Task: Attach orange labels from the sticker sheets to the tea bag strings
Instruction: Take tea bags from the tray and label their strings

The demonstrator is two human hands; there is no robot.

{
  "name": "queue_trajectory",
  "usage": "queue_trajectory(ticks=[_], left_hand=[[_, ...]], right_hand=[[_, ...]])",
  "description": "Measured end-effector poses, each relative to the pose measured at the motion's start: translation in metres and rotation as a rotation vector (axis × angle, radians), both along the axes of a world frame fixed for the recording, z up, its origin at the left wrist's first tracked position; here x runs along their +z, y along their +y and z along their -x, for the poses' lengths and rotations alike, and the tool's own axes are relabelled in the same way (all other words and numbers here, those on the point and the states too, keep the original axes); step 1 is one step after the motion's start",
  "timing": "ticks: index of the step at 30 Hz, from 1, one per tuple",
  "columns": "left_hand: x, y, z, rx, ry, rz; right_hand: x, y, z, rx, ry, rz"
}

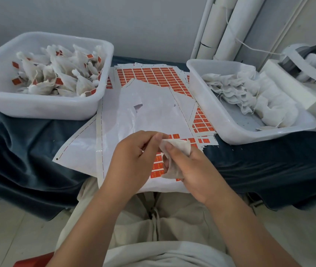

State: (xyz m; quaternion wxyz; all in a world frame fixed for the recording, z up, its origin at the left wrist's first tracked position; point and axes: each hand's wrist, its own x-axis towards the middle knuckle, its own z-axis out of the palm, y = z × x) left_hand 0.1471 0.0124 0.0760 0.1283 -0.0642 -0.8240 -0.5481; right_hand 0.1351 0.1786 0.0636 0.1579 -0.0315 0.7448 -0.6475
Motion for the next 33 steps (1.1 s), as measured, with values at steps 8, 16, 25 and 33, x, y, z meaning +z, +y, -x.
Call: queue_trajectory(ticks=[8,16,25,33], left_hand=[[0.001,-0.013,0.006,0.057,0.034,0.037],[0.005,-0.023,0.008,-0.031,0.049,0.128],[0.007,-0.030,0.007,0.231,0.178,0.143],[0.003,-0.018,0.007,0.156,0.109,0.117]], right_hand=[[0.003,-0.003,-0.005,0.096,-0.257,0.419],[-0.009,0.001,-0.003,0.185,-0.196,0.385],[-0.001,0.003,-0.005,0.338,-0.104,0.253],[0.003,0.011,-0.006,0.520,-0.107,0.438]])
